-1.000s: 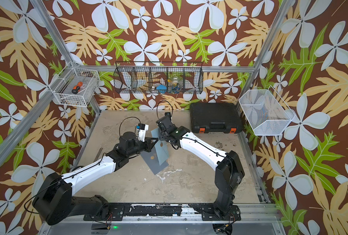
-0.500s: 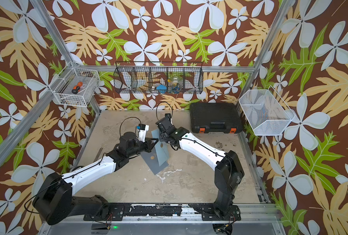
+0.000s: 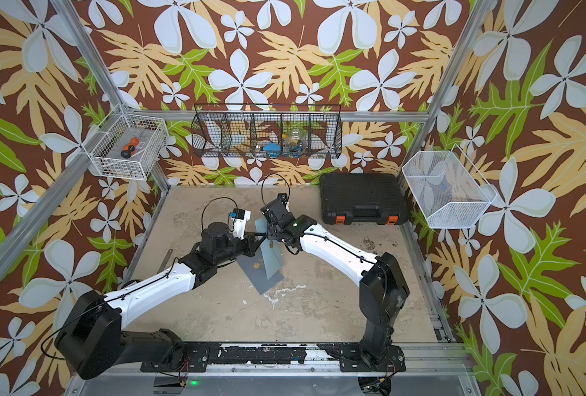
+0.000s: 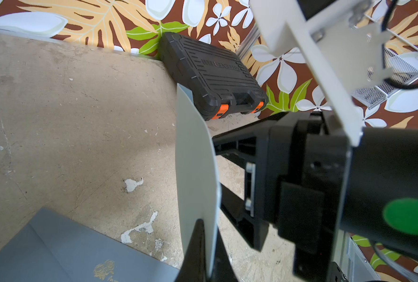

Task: Open the envelope
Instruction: Open the envelope flap on the envelope.

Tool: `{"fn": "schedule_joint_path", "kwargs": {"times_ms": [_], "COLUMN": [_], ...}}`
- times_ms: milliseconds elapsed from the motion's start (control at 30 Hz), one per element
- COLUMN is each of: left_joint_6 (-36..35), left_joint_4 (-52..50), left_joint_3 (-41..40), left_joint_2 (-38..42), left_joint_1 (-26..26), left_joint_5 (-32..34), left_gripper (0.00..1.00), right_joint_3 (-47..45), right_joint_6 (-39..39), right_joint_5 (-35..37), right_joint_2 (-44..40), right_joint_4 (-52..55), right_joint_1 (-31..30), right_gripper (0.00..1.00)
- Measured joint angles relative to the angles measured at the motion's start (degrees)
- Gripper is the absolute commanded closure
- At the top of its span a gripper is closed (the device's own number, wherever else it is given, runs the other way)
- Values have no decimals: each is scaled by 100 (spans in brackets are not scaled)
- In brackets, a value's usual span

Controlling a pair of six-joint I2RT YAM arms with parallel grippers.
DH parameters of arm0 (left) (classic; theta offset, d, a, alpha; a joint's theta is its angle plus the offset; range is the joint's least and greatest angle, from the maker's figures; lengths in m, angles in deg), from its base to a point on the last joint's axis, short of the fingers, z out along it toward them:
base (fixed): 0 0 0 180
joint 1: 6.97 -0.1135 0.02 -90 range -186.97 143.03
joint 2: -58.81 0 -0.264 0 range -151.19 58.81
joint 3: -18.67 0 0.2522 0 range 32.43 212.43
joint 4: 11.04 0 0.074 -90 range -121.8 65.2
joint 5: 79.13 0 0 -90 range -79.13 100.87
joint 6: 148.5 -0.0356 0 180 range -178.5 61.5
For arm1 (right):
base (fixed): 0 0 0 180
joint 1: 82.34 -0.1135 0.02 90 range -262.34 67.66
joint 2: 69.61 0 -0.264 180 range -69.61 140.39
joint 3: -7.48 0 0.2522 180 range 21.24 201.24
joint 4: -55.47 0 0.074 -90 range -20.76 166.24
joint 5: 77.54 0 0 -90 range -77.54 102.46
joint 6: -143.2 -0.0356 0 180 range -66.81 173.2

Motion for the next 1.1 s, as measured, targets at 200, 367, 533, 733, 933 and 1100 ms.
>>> {"fn": "schedule_joint_path", "kwargs": {"times_ms": [200,367,533,733,933,1100], "left_joint_6": [-46,-61,-72,-142,-234,-262], "left_joint_4": [2,2,2,2,17,42], "left_joint_3": [4,4,4,4,4,4], "left_joint_2": [0,31,31,44,50,50], "left_joint_1": [0,0,0,0,2,4], "left_joint_5": [90,96,90,55,-35,-107], "left_gripper": [100,100,100,100,100,100], "right_joint_3": [44,24,13,13,-17,-42], "right_joint_6": [-48,-140,-151,-146,-138,-129], "right_joint_5": [13,-2,-4,-7,-17,-59], "right_joint_2": [111,98,96,87,33,13], "right_joint_4": [81,59,37,24,9,-37], "right_joint_1": [-98,-103,-109,-122,-125,-129], "right_gripper": [57,63,66,73,83,93]}}
